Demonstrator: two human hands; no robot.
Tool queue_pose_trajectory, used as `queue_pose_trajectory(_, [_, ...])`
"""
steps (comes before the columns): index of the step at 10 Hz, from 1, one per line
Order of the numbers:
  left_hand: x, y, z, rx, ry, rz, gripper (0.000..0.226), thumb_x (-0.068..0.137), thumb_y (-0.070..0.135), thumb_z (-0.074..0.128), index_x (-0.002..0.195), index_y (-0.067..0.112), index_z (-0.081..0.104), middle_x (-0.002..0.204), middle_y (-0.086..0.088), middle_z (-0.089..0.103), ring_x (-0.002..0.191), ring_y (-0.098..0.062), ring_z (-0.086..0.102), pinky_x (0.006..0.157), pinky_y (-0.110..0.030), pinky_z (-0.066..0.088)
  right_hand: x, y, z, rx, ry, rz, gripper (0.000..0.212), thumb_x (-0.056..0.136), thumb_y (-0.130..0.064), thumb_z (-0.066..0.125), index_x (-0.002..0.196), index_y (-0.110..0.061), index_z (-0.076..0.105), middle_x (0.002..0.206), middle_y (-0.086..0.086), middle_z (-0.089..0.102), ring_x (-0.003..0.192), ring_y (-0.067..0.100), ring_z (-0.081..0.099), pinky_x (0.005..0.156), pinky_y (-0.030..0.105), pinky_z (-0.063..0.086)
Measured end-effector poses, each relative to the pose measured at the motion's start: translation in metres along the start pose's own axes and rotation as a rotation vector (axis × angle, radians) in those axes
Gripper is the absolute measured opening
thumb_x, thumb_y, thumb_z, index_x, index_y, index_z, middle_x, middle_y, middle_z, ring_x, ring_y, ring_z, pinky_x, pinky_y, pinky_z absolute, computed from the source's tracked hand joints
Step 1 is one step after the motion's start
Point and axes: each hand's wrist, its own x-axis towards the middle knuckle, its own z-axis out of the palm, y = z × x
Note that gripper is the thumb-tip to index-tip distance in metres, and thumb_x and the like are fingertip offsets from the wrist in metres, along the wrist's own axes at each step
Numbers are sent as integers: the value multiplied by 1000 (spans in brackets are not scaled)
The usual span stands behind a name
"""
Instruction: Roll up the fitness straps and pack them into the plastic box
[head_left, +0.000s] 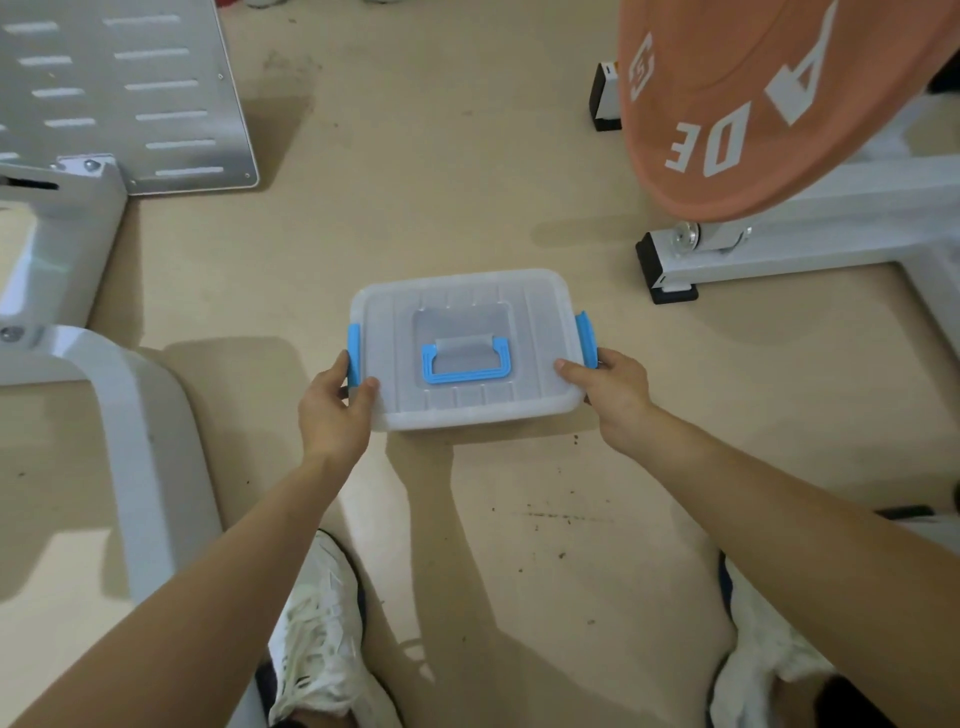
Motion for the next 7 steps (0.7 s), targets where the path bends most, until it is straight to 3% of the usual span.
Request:
queue_pose_trajectory(1, [1, -2, 0, 24, -10, 16, 56, 101, 26, 61, 153, 18, 44, 128, 10, 54, 114, -21, 60, 106, -45, 50, -1, -3, 2, -122, 67, -144, 48, 78, -12, 85, 121, -6, 65, 106, 2, 69, 93, 17, 67, 88, 30, 57])
queue_pose_trajectory(3, [0, -2, 1, 21, -13, 4, 55, 102, 27, 59, 154, 20, 42, 124, 8, 53, 111, -22, 59, 103, -43, 51, -2, -4, 1, -467, 99, -363, 40, 84, -22, 81, 118, -7, 67, 112, 11, 66, 90, 18, 63, 86, 26, 52])
queue_pose_trajectory(4, [0, 1, -4, 116, -56, 23, 57, 102, 33, 57, 156, 21, 39, 129, 2, 56, 110, -21, 60, 99, -42, 52, -4, -7, -2, -538, 67, -371, 44, 86, -27, 79, 123, -10, 63, 116, 9, 63, 91, 18, 62, 84, 27, 50])
queue_pose_trajectory(5, [4, 11, -27, 278, -240, 23, 65, 101, 43, 57, 158, 28, 32, 130, 5, 59, 109, -22, 62, 96, -44, 52, -8, -16, -11, -599, -50, -277, 54, 88, -36, 76, 133, -15, 55, 116, 6, 61, 97, 21, 61, 82, 30, 48])
queue_pose_trajectory(6, [7, 21, -57, 445, -449, -5, 62, 102, 46, 52, 157, 23, 35, 132, 0, 64, 119, -25, 60, 102, -39, 46, -14, -29, -27, -758, -227, -189, 66, 88, -43, 73, 143, -16, 48, 124, 8, 60, 104, 21, 58, 88, 30, 44])
queue_pose_trajectory(7, [3, 49, -87, 636, -506, 101, 45, 101, 40, 57, 141, 18, 58, 122, 0, 71, 117, -23, 62, 100, -34, 45, -27, -56, -38, -971, -330, -188, 66, 86, -40, 77, 141, -15, 51, 120, 6, 61, 102, 20, 58, 89, 29, 45])
